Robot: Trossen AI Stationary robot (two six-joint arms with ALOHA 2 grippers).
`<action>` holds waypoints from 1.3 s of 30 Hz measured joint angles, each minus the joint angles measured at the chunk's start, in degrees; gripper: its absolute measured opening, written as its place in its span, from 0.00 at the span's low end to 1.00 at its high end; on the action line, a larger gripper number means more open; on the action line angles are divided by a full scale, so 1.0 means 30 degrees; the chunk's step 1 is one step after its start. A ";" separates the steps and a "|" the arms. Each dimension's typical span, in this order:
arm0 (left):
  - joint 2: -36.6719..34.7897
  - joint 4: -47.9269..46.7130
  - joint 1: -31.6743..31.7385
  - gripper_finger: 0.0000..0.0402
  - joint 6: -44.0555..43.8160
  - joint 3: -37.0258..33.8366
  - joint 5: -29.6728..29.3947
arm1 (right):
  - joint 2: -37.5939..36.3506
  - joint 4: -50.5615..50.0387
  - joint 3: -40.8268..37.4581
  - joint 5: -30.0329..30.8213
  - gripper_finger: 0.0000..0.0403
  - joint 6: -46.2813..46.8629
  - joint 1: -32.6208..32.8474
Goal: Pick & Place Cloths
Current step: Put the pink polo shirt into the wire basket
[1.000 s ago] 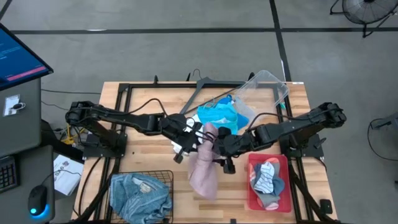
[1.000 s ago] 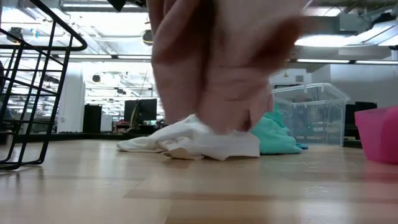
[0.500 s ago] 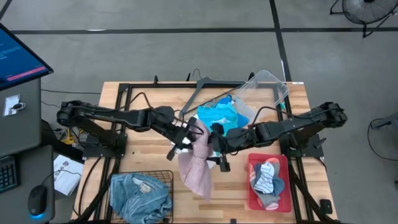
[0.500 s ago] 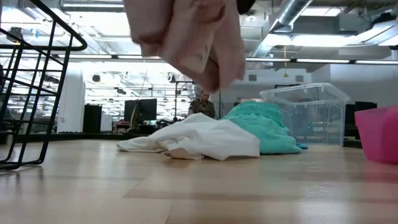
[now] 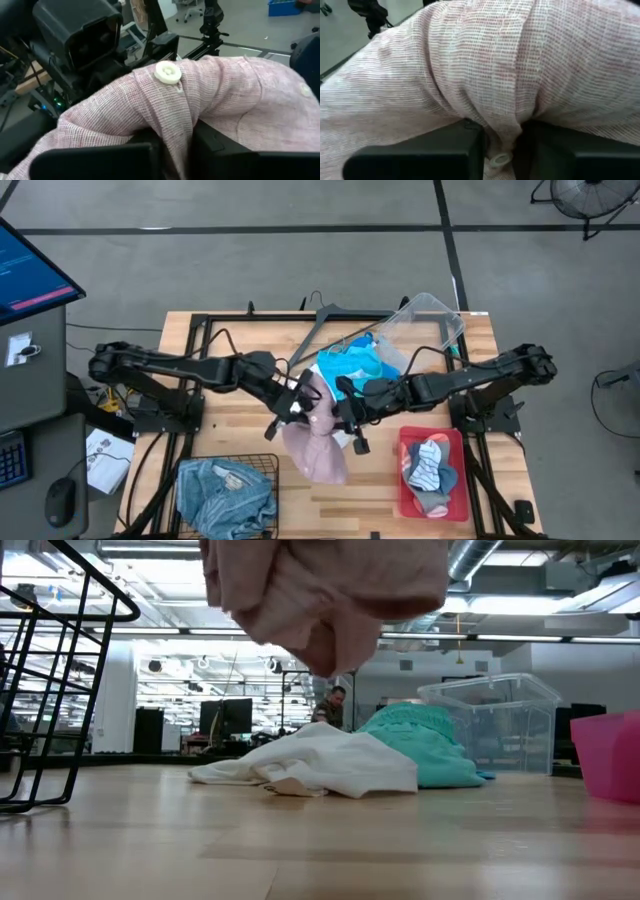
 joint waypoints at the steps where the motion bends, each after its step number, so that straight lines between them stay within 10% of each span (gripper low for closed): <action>1: -0.0038 -0.0043 0.0045 0.12 -0.0085 0.0000 -0.0194 | 0.0007 0.0146 0.0000 0.0014 0.11 0.0000 0.0034; 9: -0.3137 -0.5255 0.0218 0.27 -0.0267 0.0168 -0.6567 | -0.0741 -0.0424 0.0000 0.4250 0.11 -0.0336 0.0288; 25: -0.4551 -0.7519 -0.1004 0.77 -0.1527 0.0066 -0.9506 | -0.0924 0.3572 0.0022 0.5880 0.11 -0.0324 -0.0205; 39: -0.2144 -0.3480 -0.0787 0.84 -0.1744 0.0002 -0.9751 | -0.1022 0.4269 -0.0337 0.5991 0.10 -0.0321 -0.0306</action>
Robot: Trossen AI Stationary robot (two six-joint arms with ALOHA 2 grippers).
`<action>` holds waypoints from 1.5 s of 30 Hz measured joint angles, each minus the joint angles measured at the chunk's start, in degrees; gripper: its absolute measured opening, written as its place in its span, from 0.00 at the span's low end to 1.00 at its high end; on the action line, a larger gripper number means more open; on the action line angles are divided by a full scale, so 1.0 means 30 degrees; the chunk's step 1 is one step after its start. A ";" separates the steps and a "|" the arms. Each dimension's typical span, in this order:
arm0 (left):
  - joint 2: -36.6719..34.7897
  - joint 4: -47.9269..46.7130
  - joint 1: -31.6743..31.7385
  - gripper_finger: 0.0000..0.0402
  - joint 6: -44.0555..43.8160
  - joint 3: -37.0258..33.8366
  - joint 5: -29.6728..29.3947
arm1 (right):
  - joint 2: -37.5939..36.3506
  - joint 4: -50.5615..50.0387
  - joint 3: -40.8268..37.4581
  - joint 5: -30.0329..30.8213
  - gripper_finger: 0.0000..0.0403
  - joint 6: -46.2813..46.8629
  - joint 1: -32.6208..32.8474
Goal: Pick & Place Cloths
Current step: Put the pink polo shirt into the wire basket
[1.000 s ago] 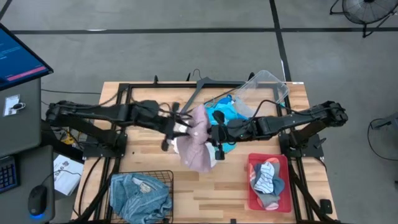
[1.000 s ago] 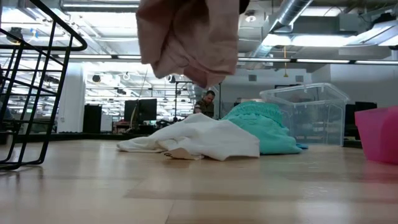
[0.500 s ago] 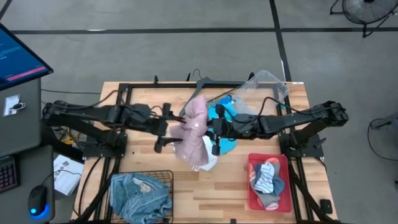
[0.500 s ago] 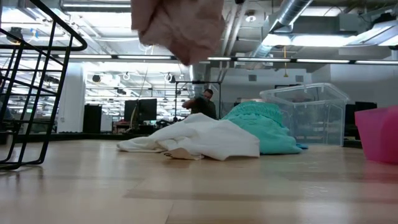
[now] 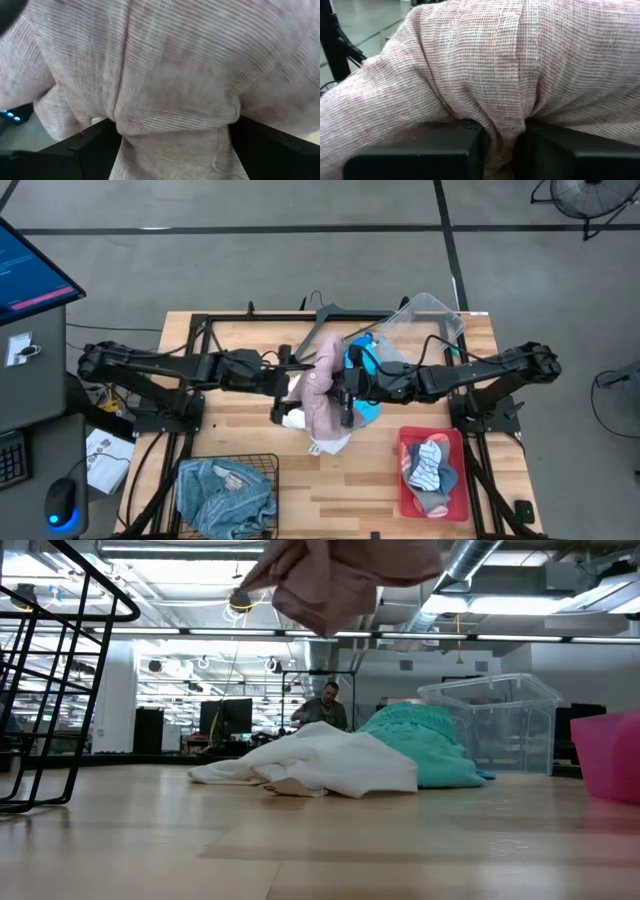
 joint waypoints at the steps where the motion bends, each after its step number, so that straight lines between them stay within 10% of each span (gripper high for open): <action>1: 0.0143 0.0082 0.0045 0.84 -0.0262 -0.0002 0.0030 | 0.0029 0.0210 -0.0059 -0.0376 0.10 -0.0001 0.0000; 15: 0.1771 0.3125 0.1219 0.82 -0.2426 -0.0010 0.6372 | 0.0002 0.0515 -0.0078 -0.2931 0.10 0.0474 -0.0182; 23: 0.1611 0.3465 0.1248 0.44 -0.3017 -0.0031 0.6415 | -0.0013 0.0709 -0.0071 -0.2808 0.12 0.0619 -0.0240; 30: 0.1477 0.3532 0.1253 0.29 -0.3400 -0.0031 0.6252 | -0.0209 0.0570 -0.0051 -0.2568 0.42 0.0539 -0.0211; 45: -0.4153 -0.7223 0.0082 0.29 -0.5379 0.0043 0.4749 | -0.3810 -0.2962 -0.0034 -0.2275 0.57 0.0525 -0.0233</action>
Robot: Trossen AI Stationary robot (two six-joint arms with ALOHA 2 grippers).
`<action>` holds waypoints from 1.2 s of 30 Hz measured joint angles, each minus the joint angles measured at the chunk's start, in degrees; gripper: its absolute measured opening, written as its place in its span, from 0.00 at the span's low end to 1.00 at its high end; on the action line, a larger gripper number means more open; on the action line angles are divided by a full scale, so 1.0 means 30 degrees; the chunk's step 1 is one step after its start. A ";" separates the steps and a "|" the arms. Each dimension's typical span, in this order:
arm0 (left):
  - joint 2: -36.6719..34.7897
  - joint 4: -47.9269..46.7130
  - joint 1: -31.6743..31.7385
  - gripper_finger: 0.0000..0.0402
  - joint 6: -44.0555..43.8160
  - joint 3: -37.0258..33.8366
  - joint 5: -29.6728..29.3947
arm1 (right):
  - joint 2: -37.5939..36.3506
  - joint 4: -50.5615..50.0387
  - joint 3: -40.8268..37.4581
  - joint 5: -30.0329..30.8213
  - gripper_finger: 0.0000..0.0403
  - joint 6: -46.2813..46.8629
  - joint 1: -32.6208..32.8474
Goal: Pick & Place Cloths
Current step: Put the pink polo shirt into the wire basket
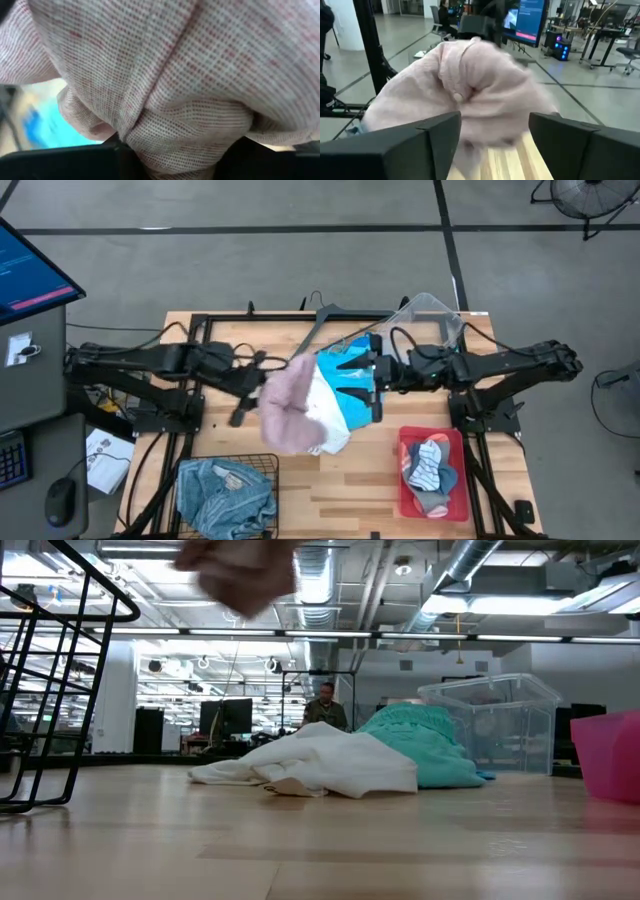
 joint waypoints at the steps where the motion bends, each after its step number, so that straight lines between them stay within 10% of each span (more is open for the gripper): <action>1: -0.0506 -0.1391 -0.0296 0.29 -0.0694 -0.0002 -0.0017 | -0.0177 -0.0356 0.0000 -0.0007 0.57 0.0036 0.0003; 7: -0.2301 -0.7229 -0.3378 0.29 -0.6378 -0.0024 -0.0122 | -0.0534 -0.1328 0.0000 -0.0008 0.54 0.0189 -0.0122; 22: 0.0376 -0.7896 -1.2625 0.29 -2.0845 -0.0024 -0.0284 | 0.0474 -0.2549 -0.0025 -0.0036 0.48 0.0233 -0.1034; 36: 0.6592 -0.8771 -1.4243 0.29 -1.9716 0.0005 0.1312 | 0.0475 -0.2869 -0.0029 -0.0044 0.45 0.0531 -0.1451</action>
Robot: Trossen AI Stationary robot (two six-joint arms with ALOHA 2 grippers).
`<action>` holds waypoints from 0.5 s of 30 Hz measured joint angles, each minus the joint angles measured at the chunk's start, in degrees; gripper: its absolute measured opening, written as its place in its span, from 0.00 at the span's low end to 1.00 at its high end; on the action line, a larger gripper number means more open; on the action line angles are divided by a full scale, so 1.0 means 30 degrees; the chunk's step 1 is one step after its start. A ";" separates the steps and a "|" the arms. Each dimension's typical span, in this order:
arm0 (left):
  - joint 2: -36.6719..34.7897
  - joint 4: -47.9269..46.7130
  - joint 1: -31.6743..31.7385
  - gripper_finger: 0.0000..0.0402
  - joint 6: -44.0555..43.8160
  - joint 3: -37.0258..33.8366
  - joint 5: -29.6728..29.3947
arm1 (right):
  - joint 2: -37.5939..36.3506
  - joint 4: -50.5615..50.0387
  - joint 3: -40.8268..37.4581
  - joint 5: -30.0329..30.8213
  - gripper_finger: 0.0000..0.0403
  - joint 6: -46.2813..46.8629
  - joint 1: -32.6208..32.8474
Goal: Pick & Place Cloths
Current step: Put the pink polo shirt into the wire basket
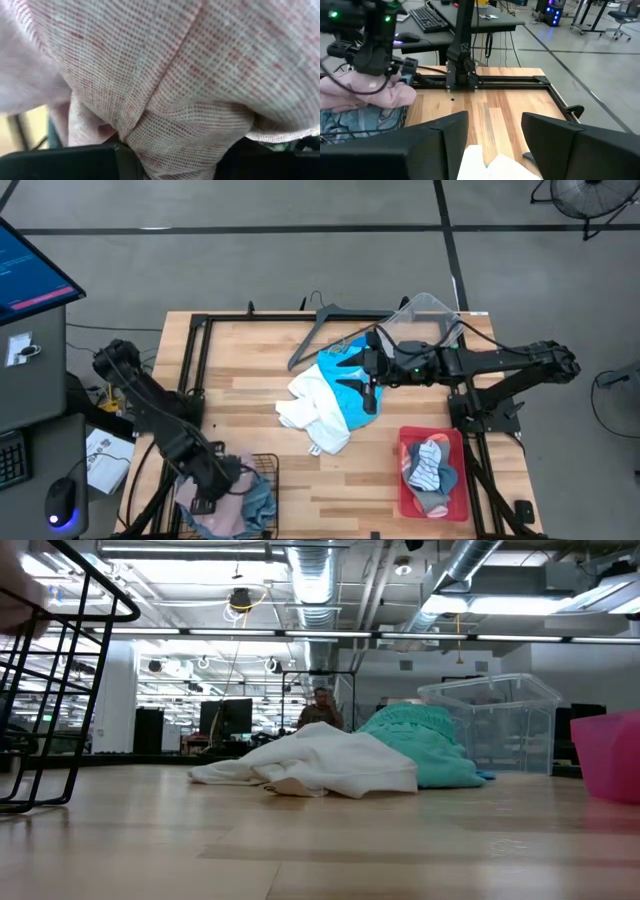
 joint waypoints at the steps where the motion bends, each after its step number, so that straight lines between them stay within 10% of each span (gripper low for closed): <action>1: 0.0360 -0.0001 0.0000 0.29 0.0528 0.0000 0.0433 | 0.0000 -0.0059 0.0000 0.0000 0.45 -0.0007 -0.0063; 15: 0.2414 -0.0677 0.0444 0.29 1.1792 -0.0001 0.1018 | 0.0000 -0.0831 0.0000 -0.0012 0.44 -0.0153 -0.0415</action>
